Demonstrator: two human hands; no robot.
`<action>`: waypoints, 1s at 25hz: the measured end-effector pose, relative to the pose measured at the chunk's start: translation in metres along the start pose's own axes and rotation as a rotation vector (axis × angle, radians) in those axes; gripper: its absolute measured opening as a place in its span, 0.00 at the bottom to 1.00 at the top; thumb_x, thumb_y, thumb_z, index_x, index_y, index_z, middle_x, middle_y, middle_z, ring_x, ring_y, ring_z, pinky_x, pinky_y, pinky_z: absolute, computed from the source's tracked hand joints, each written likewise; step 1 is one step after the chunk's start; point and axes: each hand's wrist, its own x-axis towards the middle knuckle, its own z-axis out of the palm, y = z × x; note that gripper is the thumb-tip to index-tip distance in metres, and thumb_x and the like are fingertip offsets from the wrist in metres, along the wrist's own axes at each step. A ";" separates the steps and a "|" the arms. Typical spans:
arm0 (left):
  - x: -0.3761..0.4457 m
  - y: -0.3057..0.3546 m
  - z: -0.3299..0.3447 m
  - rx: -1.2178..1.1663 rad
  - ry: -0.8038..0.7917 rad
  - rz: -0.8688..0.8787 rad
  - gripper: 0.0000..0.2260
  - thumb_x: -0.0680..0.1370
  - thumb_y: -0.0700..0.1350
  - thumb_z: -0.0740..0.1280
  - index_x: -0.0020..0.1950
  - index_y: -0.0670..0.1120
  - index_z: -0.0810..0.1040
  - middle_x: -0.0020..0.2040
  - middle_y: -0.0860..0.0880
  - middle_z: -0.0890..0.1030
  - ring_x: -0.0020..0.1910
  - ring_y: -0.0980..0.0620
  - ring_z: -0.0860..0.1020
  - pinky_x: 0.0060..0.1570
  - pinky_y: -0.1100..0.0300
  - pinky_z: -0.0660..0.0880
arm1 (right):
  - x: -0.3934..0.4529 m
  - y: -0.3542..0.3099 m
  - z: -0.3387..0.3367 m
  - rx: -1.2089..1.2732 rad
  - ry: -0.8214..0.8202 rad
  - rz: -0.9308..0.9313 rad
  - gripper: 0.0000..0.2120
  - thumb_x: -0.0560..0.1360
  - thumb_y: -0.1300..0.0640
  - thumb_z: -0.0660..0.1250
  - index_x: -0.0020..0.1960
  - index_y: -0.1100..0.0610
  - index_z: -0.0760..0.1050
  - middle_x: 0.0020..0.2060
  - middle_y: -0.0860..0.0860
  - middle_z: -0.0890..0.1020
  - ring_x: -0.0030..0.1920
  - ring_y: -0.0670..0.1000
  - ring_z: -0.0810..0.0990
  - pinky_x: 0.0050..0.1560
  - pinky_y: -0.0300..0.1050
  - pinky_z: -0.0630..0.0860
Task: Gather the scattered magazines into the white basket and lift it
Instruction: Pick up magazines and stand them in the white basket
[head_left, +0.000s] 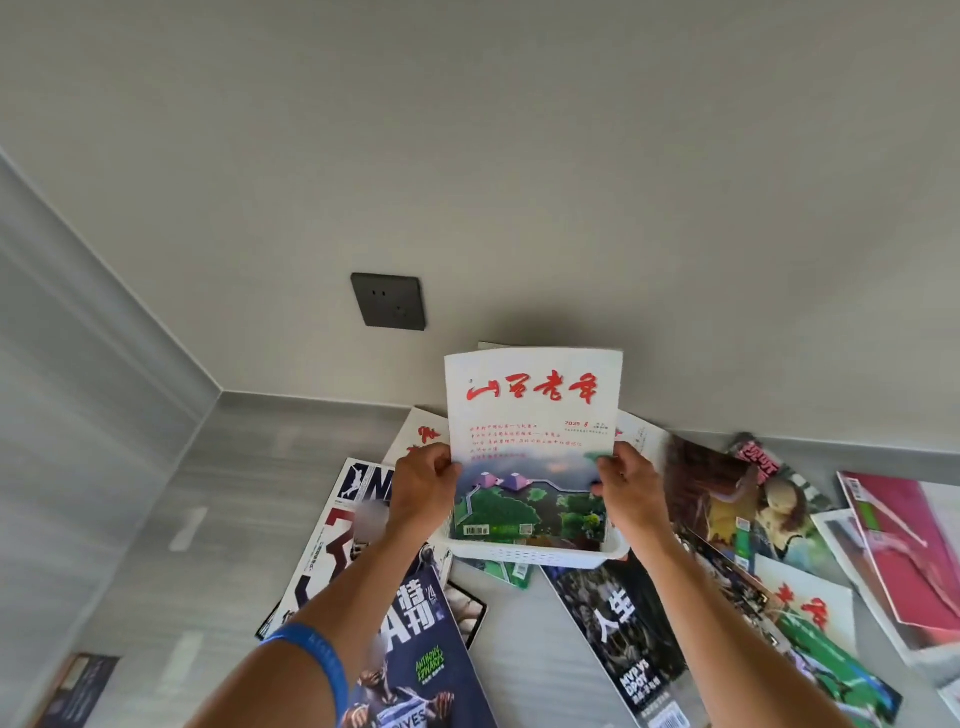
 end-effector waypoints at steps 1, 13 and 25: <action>0.001 -0.004 0.001 0.048 0.000 0.000 0.05 0.76 0.41 0.69 0.49 0.44 0.83 0.50 0.47 0.86 0.35 0.58 0.80 0.32 0.73 0.73 | -0.001 0.000 0.000 -0.026 -0.015 0.007 0.08 0.80 0.59 0.61 0.56 0.52 0.76 0.51 0.53 0.84 0.38 0.48 0.85 0.41 0.49 0.84; -0.157 -0.109 -0.034 -0.113 0.265 -0.457 0.09 0.75 0.41 0.67 0.51 0.53 0.79 0.47 0.49 0.83 0.32 0.55 0.79 0.29 0.60 0.77 | -0.182 0.025 0.054 -0.205 -0.364 -0.058 0.12 0.77 0.61 0.67 0.60 0.56 0.74 0.53 0.50 0.83 0.46 0.48 0.83 0.46 0.39 0.80; -0.258 -0.133 -0.009 -0.539 0.100 -0.618 0.10 0.74 0.27 0.67 0.53 0.36 0.79 0.41 0.42 0.82 0.40 0.45 0.77 0.34 0.62 0.73 | -0.244 0.093 0.053 -0.222 -0.575 0.537 0.09 0.65 0.64 0.73 0.44 0.54 0.81 0.39 0.49 0.86 0.41 0.50 0.84 0.42 0.47 0.80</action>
